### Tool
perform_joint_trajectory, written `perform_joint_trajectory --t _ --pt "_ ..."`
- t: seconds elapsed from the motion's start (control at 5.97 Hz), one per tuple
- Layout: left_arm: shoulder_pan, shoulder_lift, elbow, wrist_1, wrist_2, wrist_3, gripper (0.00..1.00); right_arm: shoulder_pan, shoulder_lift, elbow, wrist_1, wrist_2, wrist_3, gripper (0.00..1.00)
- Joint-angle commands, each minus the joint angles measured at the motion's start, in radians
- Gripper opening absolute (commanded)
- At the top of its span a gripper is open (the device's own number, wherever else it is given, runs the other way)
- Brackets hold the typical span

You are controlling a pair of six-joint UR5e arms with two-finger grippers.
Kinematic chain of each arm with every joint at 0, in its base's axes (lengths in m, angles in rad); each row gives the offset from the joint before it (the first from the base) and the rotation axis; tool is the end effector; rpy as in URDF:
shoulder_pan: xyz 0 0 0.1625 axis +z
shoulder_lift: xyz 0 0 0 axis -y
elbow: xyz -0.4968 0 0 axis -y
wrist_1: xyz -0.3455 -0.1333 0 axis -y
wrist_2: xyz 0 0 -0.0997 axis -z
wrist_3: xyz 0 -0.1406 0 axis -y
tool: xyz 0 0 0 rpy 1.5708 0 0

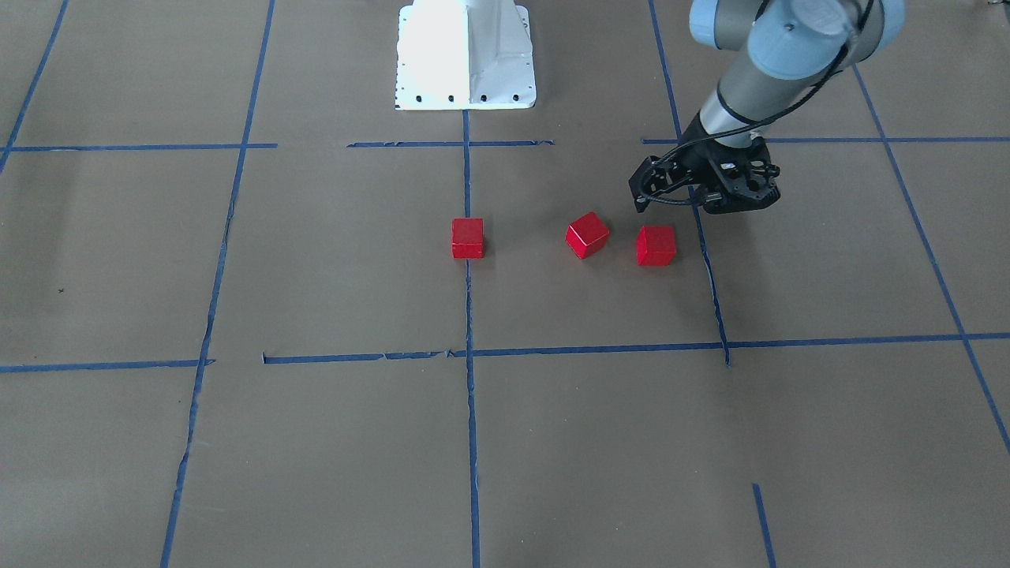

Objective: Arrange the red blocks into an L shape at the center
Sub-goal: 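Reach the left gripper down and grasp the red cube farthest from center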

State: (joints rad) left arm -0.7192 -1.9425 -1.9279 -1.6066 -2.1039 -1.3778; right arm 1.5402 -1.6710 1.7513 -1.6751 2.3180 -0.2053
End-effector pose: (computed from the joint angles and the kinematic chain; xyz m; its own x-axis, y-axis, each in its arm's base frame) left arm 0.4061 -0.4378 0.4136 0.5909 -0.2979 -0.7497 0.1929 0.9546 -0.2272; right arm 0.0257 -0.3929 0.7346 0.7121 -0.2097 0.6700 0.1795 0.9770 0.1150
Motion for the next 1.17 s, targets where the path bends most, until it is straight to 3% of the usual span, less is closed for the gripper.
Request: perform_joint_trajectory --t 0.0,0.17,1.01 --pt "0.093 -0.085 0.044 0.001 0.121 -0.392 1.00 0.000 -0.001 0.000 0.001 0.000 0.000 0.99" --pt "0.128 -0.114 0.094 0.001 0.178 -0.452 1.00 0.000 -0.001 -0.001 0.001 -0.003 -0.003 0.99" --pt "0.182 -0.119 0.204 -0.016 0.200 -0.445 1.00 0.000 -0.003 -0.001 0.001 -0.003 -0.009 0.99"
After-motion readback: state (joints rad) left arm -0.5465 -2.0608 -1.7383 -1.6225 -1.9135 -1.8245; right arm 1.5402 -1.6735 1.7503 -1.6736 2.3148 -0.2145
